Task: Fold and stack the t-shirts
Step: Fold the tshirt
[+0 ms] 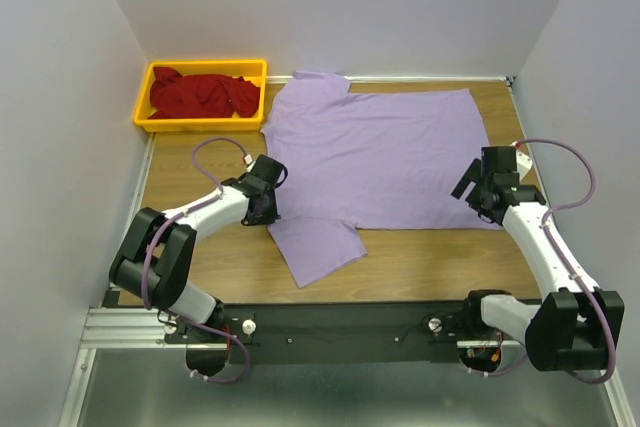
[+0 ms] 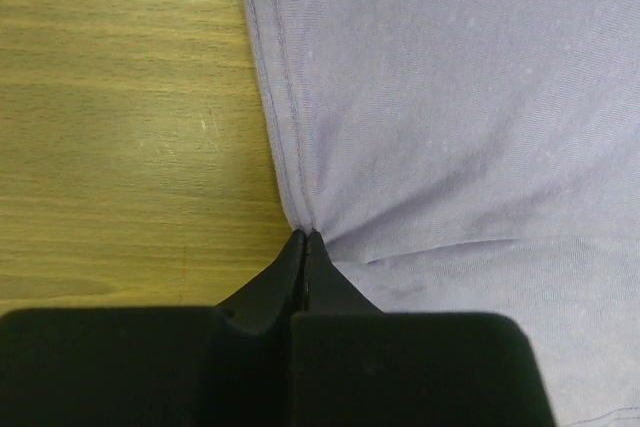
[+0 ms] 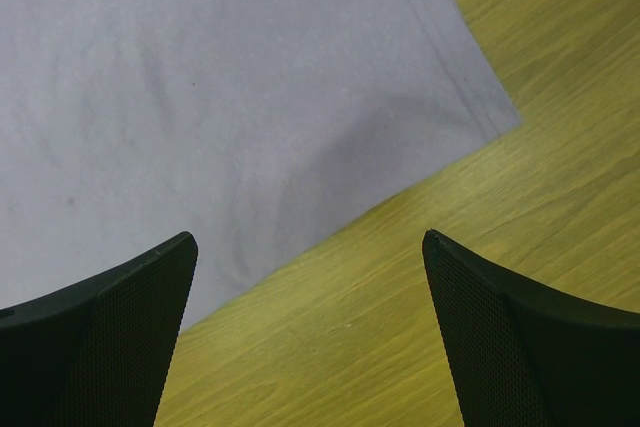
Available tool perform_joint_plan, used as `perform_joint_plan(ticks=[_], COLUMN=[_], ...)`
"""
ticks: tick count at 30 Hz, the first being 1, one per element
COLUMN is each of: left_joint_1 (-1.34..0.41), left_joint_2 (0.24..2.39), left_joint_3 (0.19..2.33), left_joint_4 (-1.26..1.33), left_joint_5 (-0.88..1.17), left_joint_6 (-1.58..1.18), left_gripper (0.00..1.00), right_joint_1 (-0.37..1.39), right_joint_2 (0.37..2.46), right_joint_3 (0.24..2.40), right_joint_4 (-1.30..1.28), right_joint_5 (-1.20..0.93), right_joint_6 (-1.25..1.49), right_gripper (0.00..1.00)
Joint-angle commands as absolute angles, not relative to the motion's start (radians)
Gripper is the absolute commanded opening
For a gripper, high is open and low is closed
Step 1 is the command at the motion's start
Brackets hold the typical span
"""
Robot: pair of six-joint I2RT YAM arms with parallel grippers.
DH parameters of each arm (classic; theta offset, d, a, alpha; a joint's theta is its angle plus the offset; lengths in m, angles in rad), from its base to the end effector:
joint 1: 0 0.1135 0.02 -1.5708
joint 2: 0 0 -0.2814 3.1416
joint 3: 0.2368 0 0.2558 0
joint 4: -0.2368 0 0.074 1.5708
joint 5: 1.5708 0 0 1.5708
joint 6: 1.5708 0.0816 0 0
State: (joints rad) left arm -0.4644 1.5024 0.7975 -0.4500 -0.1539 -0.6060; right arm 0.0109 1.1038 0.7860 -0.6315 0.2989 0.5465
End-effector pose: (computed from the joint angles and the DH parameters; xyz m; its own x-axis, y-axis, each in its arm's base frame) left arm 0.2663 -0.1194 0.1374 -0.8928 -0.1823 -0.4119 -0.1476 0.9824 -0.1149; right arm 0.2370 -0.0214 0.2205 -0.6109 0.4900 -0.6219 0.5601 0.8226 0.0981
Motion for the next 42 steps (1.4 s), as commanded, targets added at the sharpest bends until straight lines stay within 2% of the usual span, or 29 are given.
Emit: perform_joint_plan(ticks=[1,4,12,14,17,20,26,38,42], left_joint_1=[-0.468,-0.468,-0.451,-0.442,-0.414,-0.384,-0.376,-0.359,-0.357], left_joint_2=[1.471,1.471,1.496,1.505,1.499,1.486,1.499,1.537,1.54], left_joint_3=[0.775,0.778,0.805,0.811,0.816,0.807,0.81,0.816,0.816], left_joint_4=[-0.439,-0.399,-0.318,-0.305,-0.296,-0.284,-0.282,-0.281,-0.281], left_joint_5=[-0.166,-0.15,-0.135,-0.13,-0.092,-0.066,-0.043,-0.011,-0.009], left_joint_6=[-0.589,-0.56,-0.459,-0.446,-0.423,-0.414,-0.41,-0.408,-0.411], left_gripper=[0.0,0.0,0.0,0.0,0.0,0.0,0.0,0.0,0.0], right_joint_1=[-0.02,-0.06,-0.268,-0.304,-0.391,-0.462,-0.482,-0.482,-0.482], right_joint_2=[1.135,1.14,1.264,1.29,1.336,1.361,1.359,1.443,1.463], right_joint_3=[0.785,0.776,0.758,0.75,0.73,0.707,0.695,0.704,0.686], right_joint_4=[-0.67,-0.673,-0.666,-0.652,-0.612,-0.557,-0.491,-0.466,-0.459], right_joint_5=[0.385,0.379,0.255,0.238,0.187,0.146,0.132,0.143,0.132], right_joint_6=[0.593,0.607,0.664,0.673,0.664,0.672,0.695,0.675,0.673], right_gripper=[0.99,0.9,0.85,0.8,0.67,0.6,0.56,0.55,0.49])
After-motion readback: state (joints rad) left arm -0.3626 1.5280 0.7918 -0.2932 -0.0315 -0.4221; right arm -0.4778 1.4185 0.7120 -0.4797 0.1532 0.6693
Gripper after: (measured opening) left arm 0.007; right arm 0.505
